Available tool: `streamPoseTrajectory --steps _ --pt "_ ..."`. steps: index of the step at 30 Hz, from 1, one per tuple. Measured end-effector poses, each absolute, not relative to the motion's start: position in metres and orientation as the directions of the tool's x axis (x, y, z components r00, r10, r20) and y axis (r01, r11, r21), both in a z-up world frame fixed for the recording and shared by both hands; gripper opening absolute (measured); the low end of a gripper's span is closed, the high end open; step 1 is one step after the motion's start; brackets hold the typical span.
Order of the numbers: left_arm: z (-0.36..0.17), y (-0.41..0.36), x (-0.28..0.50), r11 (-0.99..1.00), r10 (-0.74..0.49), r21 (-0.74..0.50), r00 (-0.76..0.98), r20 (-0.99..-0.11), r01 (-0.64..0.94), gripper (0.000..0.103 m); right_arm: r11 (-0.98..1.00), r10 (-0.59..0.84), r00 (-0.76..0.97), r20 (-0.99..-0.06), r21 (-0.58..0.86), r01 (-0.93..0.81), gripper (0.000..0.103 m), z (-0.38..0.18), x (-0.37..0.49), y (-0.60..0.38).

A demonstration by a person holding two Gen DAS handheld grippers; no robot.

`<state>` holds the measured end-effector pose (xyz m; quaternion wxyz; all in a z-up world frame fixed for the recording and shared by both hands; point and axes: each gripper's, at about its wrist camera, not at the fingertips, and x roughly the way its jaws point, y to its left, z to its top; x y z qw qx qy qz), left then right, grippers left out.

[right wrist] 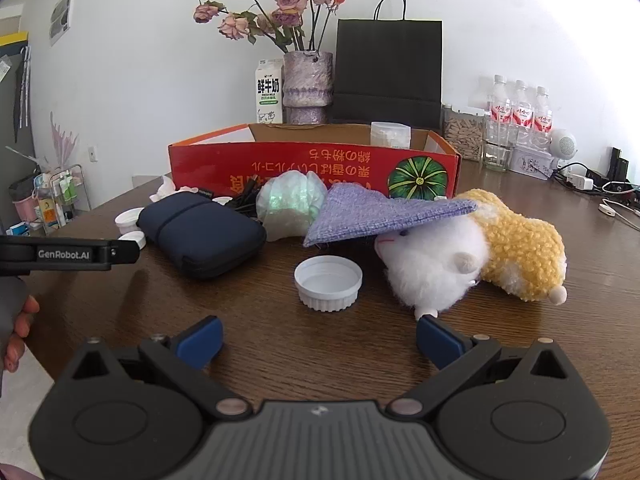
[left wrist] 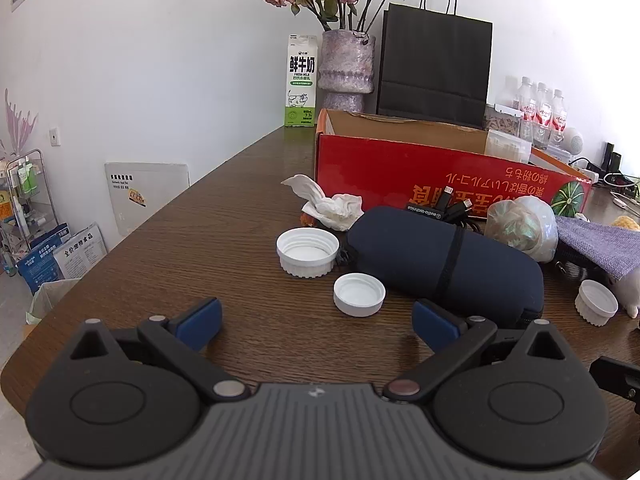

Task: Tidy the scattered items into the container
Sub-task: 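Withdraw both tools from the box back toward the scattered items, then grasp the small white bottle cap with the left tool while the right grasps the large cap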

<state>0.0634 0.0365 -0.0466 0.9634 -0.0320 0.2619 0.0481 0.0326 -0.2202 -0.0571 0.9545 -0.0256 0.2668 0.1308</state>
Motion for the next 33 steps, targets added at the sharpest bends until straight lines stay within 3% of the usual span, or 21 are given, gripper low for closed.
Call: streamPoseTrajectory --steps 11,18,20,30,32,33 --pt "-0.042 0.036 0.075 0.994 0.093 0.008 0.822 -0.563 -0.107 0.103 0.965 0.228 0.799 -0.557 0.021 -0.26 0.103 -0.052 0.046 -0.211" --pt "-0.039 0.038 0.084 0.994 0.088 0.001 0.809 -0.582 -0.107 0.1 0.966 0.231 0.793 -0.564 0.037 -0.255 0.089 -0.047 0.057 -0.207" --pt "-0.038 0.036 0.085 0.995 0.086 0.004 0.811 -0.579 -0.103 0.092 0.97 0.215 0.796 -0.566 0.027 -0.243 0.088 -0.047 0.061 -0.205" --pt "-0.041 0.031 0.086 0.997 0.067 0.011 0.841 -0.536 -0.072 0.075 0.973 0.201 0.805 -0.559 0.019 -0.229 0.088 -0.048 0.069 -0.203" --pt "-0.041 0.03 0.084 0.998 0.06 0.016 0.85 -0.523 -0.061 0.061 0.974 0.2 0.808 -0.554 0.02 -0.227 0.086 -0.049 0.068 -0.204" --pt "-0.042 0.029 0.083 0.998 0.057 0.018 0.855 -0.515 -0.055 0.055 0.974 0.199 0.812 -0.549 0.02 -0.226 0.08 -0.048 0.067 -0.204"
